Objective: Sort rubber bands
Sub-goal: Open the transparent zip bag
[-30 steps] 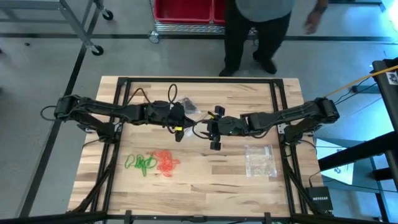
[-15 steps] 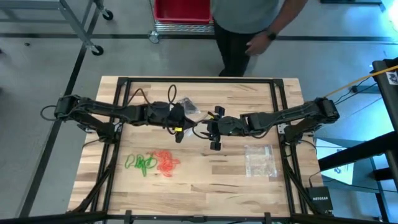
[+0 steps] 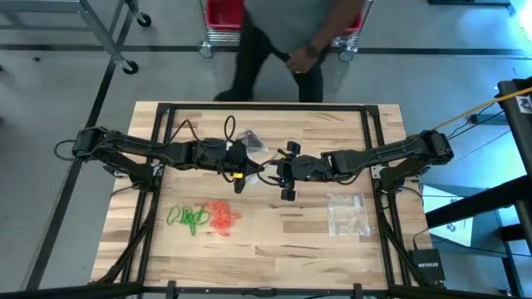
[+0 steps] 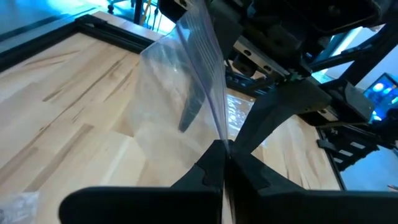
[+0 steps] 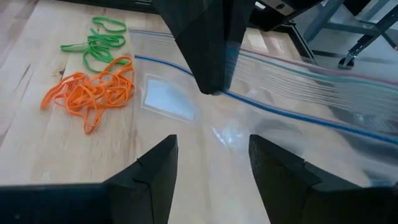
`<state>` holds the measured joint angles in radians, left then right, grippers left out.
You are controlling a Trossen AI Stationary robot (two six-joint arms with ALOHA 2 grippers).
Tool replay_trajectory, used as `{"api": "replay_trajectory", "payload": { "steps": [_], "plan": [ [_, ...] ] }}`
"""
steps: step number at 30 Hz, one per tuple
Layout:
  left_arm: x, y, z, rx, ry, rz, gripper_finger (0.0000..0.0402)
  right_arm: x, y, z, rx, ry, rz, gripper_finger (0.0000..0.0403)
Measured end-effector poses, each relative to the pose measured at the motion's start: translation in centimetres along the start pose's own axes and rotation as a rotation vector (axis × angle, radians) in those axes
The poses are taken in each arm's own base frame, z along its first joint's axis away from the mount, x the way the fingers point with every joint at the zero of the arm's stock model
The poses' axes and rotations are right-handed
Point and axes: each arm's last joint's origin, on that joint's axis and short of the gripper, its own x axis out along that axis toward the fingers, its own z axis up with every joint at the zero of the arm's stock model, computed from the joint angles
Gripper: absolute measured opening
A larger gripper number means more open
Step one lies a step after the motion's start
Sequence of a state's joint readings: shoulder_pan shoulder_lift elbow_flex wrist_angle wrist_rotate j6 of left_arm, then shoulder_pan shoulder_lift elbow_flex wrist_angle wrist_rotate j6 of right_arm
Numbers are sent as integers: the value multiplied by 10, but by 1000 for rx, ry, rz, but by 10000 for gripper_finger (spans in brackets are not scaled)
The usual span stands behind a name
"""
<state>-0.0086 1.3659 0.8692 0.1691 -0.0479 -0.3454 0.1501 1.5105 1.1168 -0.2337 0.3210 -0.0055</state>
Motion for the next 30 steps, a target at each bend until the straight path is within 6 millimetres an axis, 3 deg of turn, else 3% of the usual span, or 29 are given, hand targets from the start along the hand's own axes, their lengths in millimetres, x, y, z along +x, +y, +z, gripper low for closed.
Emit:
{"api": "replay_trajectory", "payload": {
  "steps": [30],
  "plan": [
    [0, 1, 0, 38, 1, 5, 0, 0, 0, 0, 0, 1, 0, 191]
  ]
}}
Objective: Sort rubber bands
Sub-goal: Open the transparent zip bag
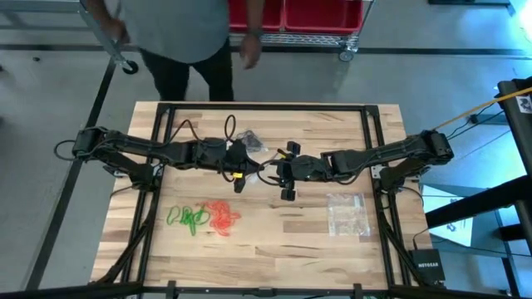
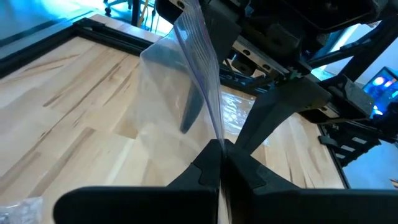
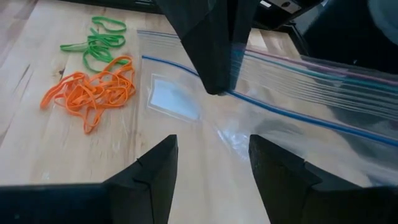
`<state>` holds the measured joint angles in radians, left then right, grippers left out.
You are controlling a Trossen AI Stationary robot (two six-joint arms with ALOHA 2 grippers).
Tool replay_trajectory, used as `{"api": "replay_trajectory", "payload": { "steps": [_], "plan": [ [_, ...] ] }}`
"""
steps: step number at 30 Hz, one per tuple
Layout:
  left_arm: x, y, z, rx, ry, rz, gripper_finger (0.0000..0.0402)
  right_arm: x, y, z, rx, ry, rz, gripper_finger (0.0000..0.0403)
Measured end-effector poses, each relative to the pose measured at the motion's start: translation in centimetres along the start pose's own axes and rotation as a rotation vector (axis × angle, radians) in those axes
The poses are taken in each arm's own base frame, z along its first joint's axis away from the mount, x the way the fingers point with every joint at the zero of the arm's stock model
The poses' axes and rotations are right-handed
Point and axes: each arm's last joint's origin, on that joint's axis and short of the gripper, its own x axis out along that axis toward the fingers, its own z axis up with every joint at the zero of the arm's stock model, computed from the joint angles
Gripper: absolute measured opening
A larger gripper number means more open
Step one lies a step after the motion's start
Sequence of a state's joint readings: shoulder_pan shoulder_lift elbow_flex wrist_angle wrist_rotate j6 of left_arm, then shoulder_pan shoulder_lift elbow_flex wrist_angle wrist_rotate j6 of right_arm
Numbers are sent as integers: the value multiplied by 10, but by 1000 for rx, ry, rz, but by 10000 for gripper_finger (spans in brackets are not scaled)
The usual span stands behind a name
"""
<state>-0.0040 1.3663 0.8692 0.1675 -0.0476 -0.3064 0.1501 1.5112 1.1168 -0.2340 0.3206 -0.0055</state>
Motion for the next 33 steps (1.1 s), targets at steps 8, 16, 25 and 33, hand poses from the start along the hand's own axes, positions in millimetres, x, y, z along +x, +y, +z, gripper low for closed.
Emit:
{"api": "replay_trajectory", "payload": {
  "steps": [8, 16, 25, 33],
  "plan": [
    [0, 0, 0, 0, -1, 0, 0, 0, 0, 0, 0, 0, 0, 191],
    [0, 0, 0, -100, -3, 3, 0, 0, 0, 0, 0, 0, 0, 191],
    [0, 3, 0, 31, -2, 33, 0, 0, 0, 0, 0, 0, 0, 191],
    [0, 4, 0, -5, -3, 36, 0, 0, 0, 0, 0, 0, 0, 191]
  ]
}}
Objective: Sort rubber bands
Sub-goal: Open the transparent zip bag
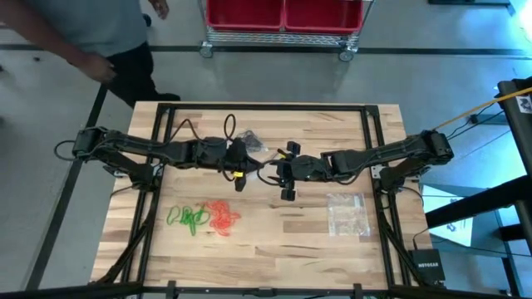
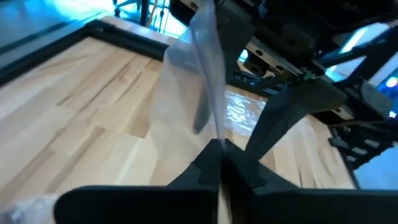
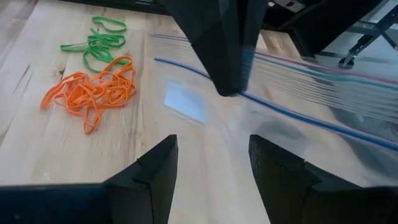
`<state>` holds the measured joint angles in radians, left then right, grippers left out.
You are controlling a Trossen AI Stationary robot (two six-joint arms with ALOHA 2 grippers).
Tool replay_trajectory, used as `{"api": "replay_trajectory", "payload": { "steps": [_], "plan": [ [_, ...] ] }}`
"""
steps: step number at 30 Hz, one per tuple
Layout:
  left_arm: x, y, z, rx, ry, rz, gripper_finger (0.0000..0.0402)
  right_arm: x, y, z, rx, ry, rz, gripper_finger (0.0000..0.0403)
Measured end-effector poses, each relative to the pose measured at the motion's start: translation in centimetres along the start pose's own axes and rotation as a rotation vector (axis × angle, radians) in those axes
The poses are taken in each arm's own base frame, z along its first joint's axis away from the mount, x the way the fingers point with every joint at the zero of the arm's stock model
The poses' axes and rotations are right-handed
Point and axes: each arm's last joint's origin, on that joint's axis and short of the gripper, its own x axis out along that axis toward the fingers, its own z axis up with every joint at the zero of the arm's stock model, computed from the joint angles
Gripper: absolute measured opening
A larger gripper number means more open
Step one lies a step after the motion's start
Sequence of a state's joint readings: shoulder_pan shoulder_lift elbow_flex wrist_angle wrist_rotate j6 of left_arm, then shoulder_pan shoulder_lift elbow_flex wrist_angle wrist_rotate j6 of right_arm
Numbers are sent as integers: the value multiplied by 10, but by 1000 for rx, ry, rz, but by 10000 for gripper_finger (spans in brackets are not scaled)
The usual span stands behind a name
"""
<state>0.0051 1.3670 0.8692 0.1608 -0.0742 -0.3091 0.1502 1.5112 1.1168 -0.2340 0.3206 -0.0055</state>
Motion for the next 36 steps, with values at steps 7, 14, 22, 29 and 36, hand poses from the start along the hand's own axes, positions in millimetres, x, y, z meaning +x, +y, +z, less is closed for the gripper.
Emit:
{"api": "replay_trajectory", "payload": {
  "steps": [7, 14, 22, 29, 36],
  "plan": [
    [0, 0, 0, -73, -1, 0, 0, 0, 0, 0, 0, 0, 0, 191],
    [0, 2, 1, 35, -11, 33, 0, 0, 0, 0, 0, 0, 0, 191],
    [-1, -6, -1, -38, -10, 7, 0, 0, 0, 0, 0, 0, 0, 191],
    [-2, -17, -5, -161, 0, -27, 0, 0, 0, 0, 0, 0, 1, 191],
    [-4, -24, -6, -62, 4, -50, 0, 0, 0, 0, 0, 0, 0, 191]
  ]
}}
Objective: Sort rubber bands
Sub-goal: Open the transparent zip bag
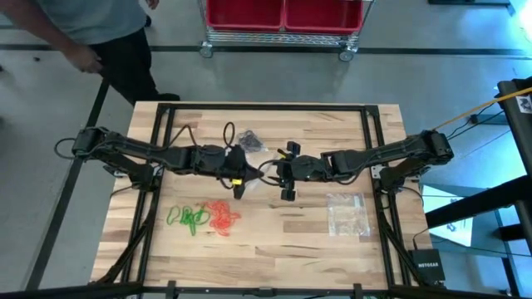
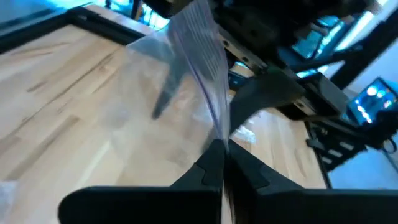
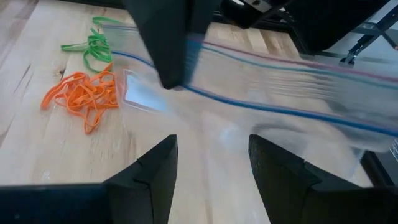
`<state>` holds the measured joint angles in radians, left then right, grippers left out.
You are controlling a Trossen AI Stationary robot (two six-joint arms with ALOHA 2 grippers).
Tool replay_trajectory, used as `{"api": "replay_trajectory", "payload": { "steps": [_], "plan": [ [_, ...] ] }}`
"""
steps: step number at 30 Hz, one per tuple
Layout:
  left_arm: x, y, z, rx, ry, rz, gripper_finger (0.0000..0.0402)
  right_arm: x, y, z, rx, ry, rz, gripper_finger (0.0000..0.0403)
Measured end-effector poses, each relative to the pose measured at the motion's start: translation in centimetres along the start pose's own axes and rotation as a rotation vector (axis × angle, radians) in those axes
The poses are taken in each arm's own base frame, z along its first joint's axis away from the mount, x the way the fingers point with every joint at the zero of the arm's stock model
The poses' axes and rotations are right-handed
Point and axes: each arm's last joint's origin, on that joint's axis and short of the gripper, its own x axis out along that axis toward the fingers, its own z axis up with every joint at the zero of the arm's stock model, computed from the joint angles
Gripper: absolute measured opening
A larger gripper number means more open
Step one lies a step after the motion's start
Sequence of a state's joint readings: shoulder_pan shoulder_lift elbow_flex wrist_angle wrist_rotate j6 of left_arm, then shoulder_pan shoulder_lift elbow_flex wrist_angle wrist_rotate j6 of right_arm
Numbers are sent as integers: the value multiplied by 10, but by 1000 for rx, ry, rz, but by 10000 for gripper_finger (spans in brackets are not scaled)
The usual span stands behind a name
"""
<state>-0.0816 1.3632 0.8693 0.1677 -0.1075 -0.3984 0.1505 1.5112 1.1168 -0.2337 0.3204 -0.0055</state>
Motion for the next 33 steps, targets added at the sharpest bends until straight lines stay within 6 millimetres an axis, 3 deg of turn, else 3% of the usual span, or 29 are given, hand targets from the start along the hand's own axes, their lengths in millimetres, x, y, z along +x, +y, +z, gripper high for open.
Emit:
{"api": "replay_trajectory", "payload": {
  "steps": [8, 17, 22, 24, 28, 33],
  "plan": [
    [0, 0, -2, 97, 9, 29, 0, 0, 0, 3, 56, -34, 10, 191],
    [-5, -6, -18, 201, 49, 282, 0, -8, 9, 13, 285, 10, 248, 191],
    [-7, -14, -23, 170, 49, 295, 0, -46, 26, 52, 138, -74, 232, 191],
    [-8, -18, -24, 169, 50, 278, 0, -50, 35, 60, 25, -109, 188, 191],
    [-9, -26, -26, 178, 43, 233, 0, -31, 42, 56, -198, -75, 126, 191],
    [-10, -31, -27, 258, 50, 213, 0, 0, 39, 47, -346, -21, 70, 186]
  ]
}}
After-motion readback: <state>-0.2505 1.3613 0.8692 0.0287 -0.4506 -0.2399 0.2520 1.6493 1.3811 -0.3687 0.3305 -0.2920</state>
